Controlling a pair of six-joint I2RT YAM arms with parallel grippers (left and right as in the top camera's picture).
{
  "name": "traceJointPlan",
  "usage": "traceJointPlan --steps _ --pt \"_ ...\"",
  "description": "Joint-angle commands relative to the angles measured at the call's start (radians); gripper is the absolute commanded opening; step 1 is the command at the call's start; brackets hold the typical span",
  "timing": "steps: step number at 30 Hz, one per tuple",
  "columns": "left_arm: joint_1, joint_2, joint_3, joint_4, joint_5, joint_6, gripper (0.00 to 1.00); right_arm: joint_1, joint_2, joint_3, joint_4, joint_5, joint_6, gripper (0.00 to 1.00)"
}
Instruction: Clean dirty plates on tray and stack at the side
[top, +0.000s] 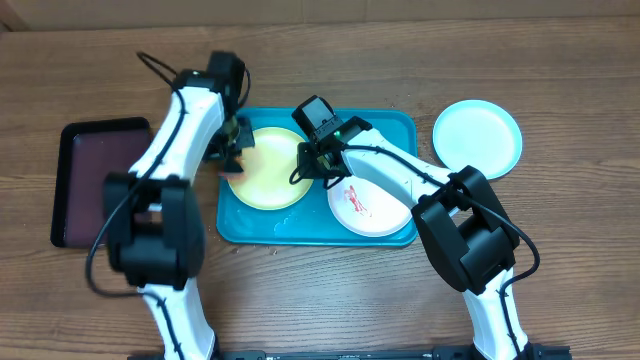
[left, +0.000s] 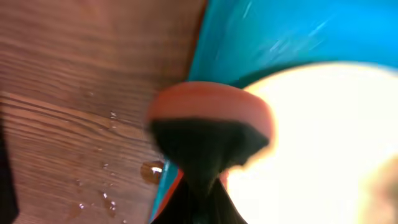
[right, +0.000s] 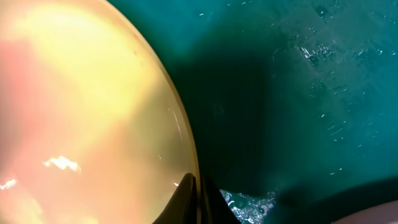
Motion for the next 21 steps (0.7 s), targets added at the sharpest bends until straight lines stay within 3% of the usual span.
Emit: traceJointPlan --steps 1,7,13,21 --pt "0.045 -0.131 0.037 -0.008 0.039 -0.032 0.04 -0.019 -0.052 0.064 -0.043 0.068 -0.095 0.04" --pt "0.175 -0.173 0.036 -0.085 0.040 -0.032 0.04 -0.001 -0.063 0.196 -0.195 0.265 -0.145 0.04" --pt "0.304 -0.168 0.005 -0.097 0.103 -0.038 0.04 0.063 -0.063 0.333 -0.341 0.581 -0.225 0.04" --pt "0.372 -0.167 0.002 -0.090 0.167 -0.038 0.04 0.218 -0.063 0.426 -0.456 1.064 -0.424 0.04"
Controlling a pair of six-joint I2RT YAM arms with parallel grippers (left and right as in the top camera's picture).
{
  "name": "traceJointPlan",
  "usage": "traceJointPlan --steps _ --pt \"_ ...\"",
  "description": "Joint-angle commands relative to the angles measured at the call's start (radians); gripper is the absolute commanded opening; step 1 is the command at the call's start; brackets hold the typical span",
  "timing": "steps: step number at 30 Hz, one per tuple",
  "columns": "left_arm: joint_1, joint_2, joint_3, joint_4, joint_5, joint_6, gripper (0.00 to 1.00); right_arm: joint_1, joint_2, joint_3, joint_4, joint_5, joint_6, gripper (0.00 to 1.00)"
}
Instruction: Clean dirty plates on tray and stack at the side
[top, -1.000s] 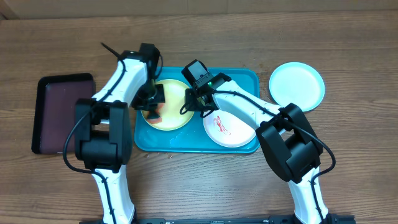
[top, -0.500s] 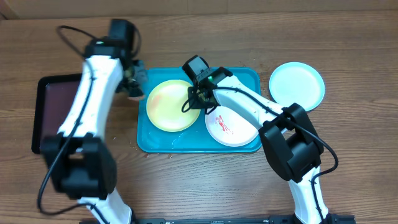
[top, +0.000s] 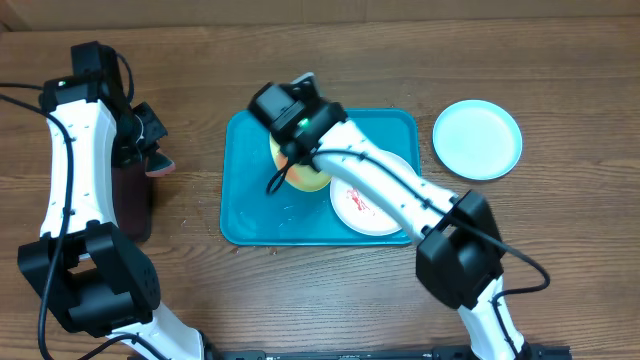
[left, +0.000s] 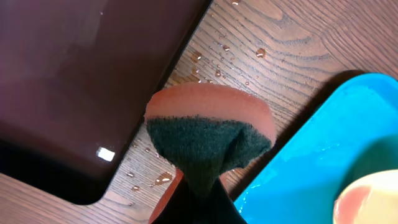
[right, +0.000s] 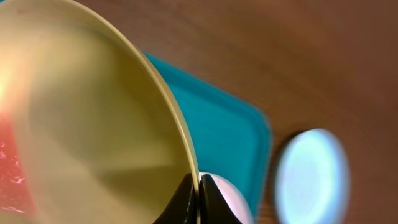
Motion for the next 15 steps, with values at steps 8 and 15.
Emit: traceJointPlan --steps 8,15 --pt "0.016 0.001 -0.008 0.008 0.082 -0.017 0.04 0.205 -0.054 0.042 0.085 0.637 -0.315 0.04" --pt "0.016 0.001 -0.008 0.007 0.082 -0.017 0.05 0.222 -0.054 0.042 0.116 0.642 -0.373 0.04"
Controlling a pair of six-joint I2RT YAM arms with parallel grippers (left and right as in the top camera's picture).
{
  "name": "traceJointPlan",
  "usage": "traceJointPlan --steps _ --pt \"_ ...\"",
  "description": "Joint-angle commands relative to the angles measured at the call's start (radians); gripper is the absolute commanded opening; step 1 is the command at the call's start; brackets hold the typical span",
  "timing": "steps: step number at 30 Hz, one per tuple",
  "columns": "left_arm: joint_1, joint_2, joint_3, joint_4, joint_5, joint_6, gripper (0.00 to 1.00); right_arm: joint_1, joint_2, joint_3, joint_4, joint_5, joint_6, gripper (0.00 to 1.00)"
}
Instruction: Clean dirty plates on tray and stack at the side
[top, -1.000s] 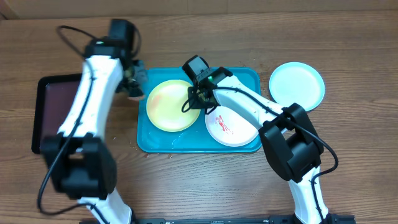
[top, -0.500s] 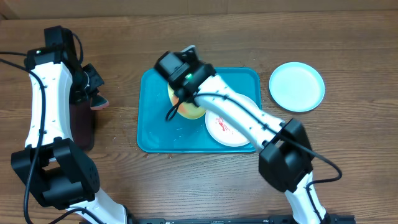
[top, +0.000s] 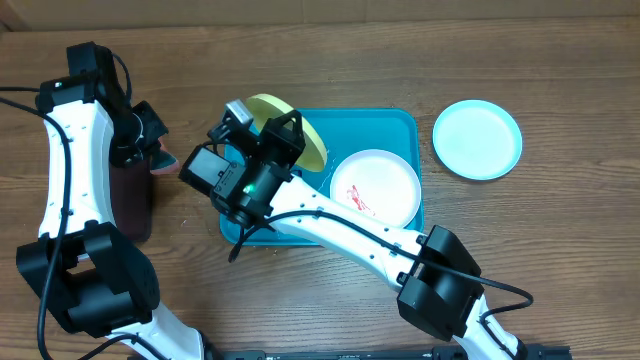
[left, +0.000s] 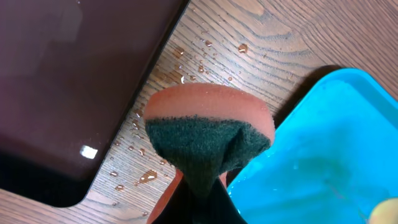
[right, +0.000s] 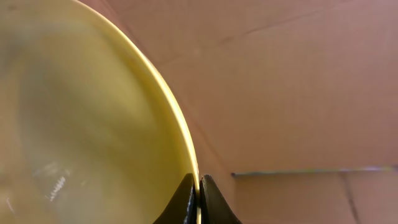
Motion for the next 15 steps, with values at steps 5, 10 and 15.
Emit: traceJointPlan --steps 5,10,15 --pt "0.005 0.001 -0.008 0.001 0.016 -0.017 0.04 -0.015 -0.053 0.032 0.001 0.092 -0.035 0.04" --pt "0.005 0.001 -0.008 0.001 0.016 -0.005 0.04 -0.089 -0.053 0.025 -0.028 -0.230 0.194 0.04" --pt "0.005 0.001 -0.008 -0.008 0.019 -0.002 0.04 -0.267 -0.055 0.003 -0.112 -0.572 0.342 0.04"
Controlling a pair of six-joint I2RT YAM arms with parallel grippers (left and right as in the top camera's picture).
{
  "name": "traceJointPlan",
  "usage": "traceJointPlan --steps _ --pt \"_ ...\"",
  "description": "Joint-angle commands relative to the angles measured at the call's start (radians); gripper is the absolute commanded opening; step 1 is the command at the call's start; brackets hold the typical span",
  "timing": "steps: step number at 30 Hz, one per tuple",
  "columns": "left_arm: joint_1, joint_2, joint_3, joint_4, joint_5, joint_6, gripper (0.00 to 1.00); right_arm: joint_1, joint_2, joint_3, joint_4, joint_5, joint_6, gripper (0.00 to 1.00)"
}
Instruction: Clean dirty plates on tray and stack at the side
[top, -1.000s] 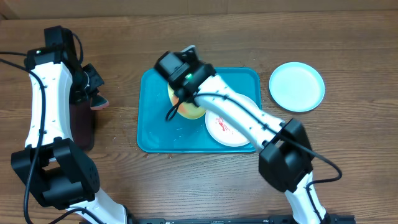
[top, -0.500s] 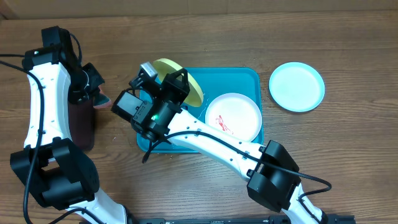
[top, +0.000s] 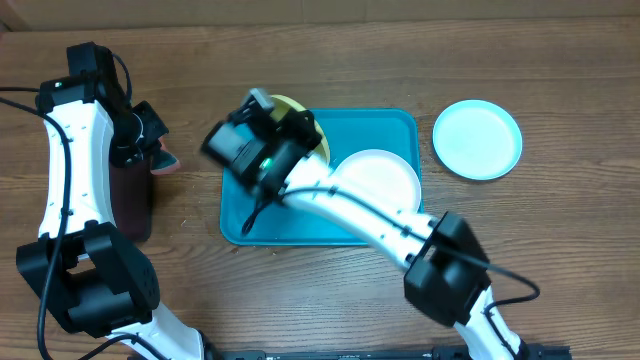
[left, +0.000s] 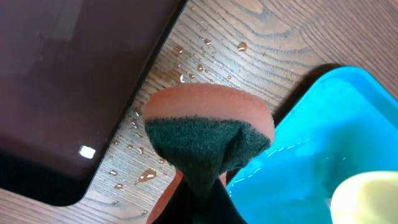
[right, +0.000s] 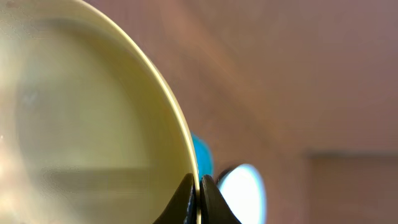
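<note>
My right gripper (right: 199, 186) is shut on the rim of the yellow plate (right: 87, 124), holding it tilted in the air. Overhead, the yellow plate (top: 303, 115) shows above the back left of the blue tray (top: 390, 125), half hidden by my right wrist. A white plate (top: 380, 180) lies in the tray. The pale blue plate (top: 477, 139) sits on the table to the right. At the left, my left gripper (left: 198, 196) is shut on an orange and green sponge (left: 208, 127), over wet wood between the tray and a dark tray.
A dark maroon tray (top: 132, 205) lies at the left under my left arm, its corner (left: 62, 74) close to the sponge. Water drops dot the wood (left: 186, 68) there. The blue tray's corner (left: 323, 137) is wet.
My right wrist has turned and shifted a little to the right with the yellow plate still held up. The plate's edge now shows larger in the left wrist view. The left arm has not moved.
First the sponge was on the yellow plate in the blue tray while my right gripper pinched its rim. Then the left arm stood off beside the dark tray and the plate was tipped up. Later it was raised on edge, and it now hangs over the tray's back left.
</note>
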Motion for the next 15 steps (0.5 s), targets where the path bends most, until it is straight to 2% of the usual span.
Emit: traceJointPlan --steps 1,4,12,15 --pt "0.005 0.001 -0.008 -0.003 0.019 -0.003 0.04 -0.149 -0.057 0.007 -0.072 -0.232 0.247 0.04" --pt "0.005 0.001 -0.008 0.002 0.021 -0.003 0.05 -0.247 -0.067 0.016 -0.130 -0.312 0.407 0.04" --pt "0.005 0.001 -0.008 0.005 0.072 -0.003 0.04 -0.598 -0.069 0.013 -0.128 -1.036 0.395 0.04" --pt "0.005 0.001 -0.008 0.008 0.071 -0.003 0.04 -0.724 -0.069 0.002 -0.145 -1.211 0.367 0.04"
